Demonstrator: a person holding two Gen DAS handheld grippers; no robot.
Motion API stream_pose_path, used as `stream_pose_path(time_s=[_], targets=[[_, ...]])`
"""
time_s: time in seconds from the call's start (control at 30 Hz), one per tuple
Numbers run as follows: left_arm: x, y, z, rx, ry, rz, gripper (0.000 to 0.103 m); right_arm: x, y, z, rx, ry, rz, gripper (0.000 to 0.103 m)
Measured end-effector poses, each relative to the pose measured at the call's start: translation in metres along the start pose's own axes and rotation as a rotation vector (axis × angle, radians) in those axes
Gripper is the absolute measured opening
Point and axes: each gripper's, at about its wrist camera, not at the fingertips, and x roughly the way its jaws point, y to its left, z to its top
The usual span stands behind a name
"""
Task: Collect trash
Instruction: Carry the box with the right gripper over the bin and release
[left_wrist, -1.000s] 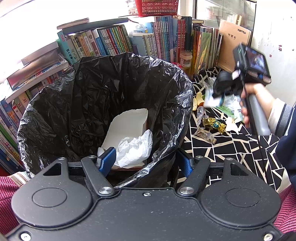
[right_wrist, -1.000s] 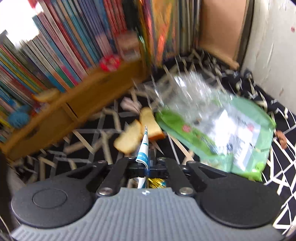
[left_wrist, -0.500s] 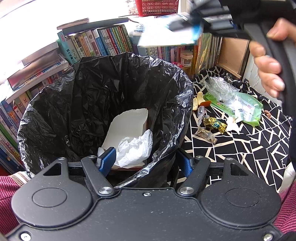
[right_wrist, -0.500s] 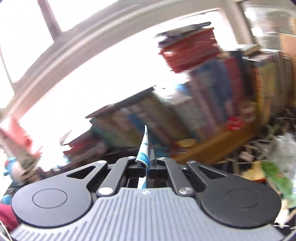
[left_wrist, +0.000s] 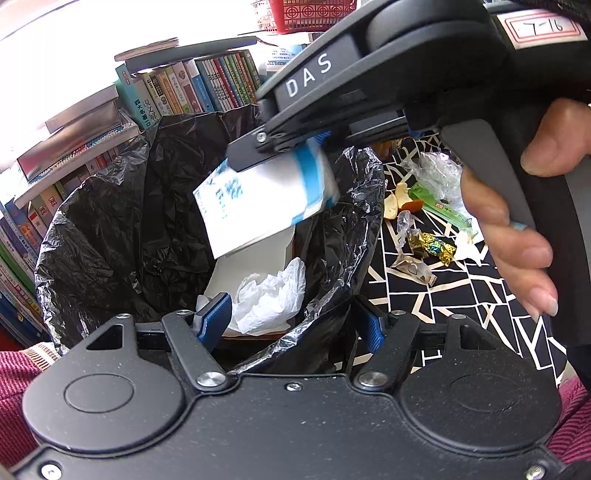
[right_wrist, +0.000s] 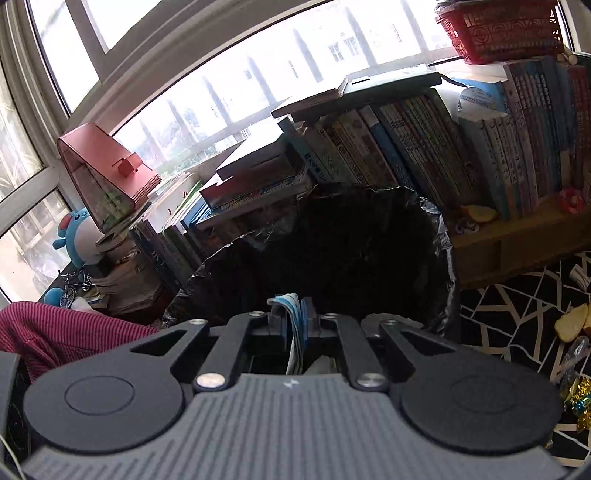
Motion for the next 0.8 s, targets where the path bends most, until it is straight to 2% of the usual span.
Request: stream_pose_path(time_s=[0.03, 0.1, 0.43, 0.8], targets=[[0.0, 0.0, 0.0, 0.0, 0.0, 0.0, 0.068, -0.001, 0.0, 0.0, -0.001, -0.001, -0.002, 0.043], [0.0, 0.0, 0.0, -0.001, 0.0, 0.0, 0.068, -0.003, -0.003, 0.0, 0.008, -0.006, 0.007, 0.05], [0.0, 0.0, 0.0, -0.001, 0.0, 0.0, 0.068, -0.008, -0.01, 0.005, 0.014, -0.043, -0.036, 0.064], [0.0, 0.0, 0.0, -0.001, 0.0, -0.001, 0.068, -0.031, -0.025, 0.018, 0.017, -0.15, -0.21, 0.08]])
